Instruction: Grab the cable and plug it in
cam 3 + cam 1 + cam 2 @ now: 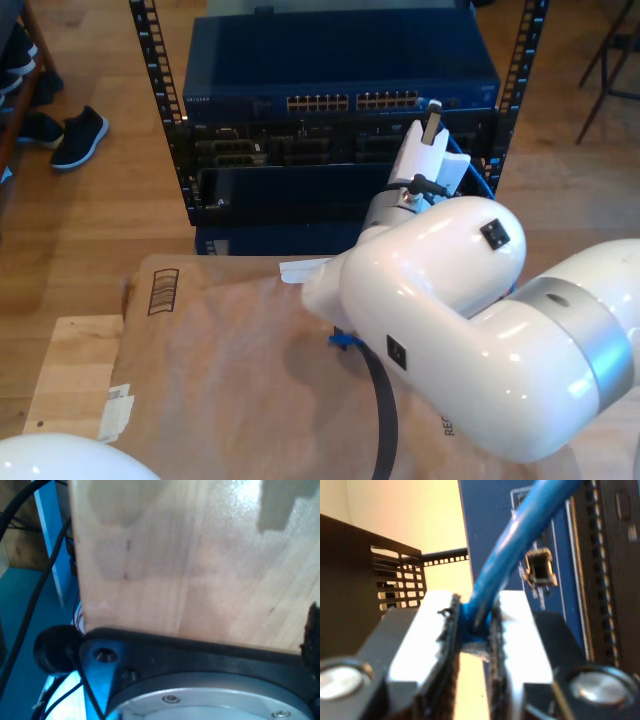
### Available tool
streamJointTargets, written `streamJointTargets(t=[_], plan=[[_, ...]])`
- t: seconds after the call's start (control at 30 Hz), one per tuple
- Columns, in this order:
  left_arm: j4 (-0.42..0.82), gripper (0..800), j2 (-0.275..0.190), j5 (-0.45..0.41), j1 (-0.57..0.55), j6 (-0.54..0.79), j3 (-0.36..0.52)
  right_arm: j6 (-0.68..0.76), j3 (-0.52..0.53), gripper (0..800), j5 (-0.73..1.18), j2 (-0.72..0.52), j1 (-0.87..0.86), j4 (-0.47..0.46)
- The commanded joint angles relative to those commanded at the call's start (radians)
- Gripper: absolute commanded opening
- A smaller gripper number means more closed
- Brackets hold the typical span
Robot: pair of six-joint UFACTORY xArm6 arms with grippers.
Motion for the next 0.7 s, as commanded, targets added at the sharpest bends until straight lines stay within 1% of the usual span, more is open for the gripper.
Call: streamJointTargets(t=[0.4,0.7], plan=[[0.000,799,0.000,0.000,0.000,0.000,0.000,-0.005,-0.071,0,-0.014,0.046,0.006,0.031],[0.000,799,0.000,0.000,0.000,0.000,0.000,-0.006,-0.129,0,-0.012,0.083,0.006,0.031]])
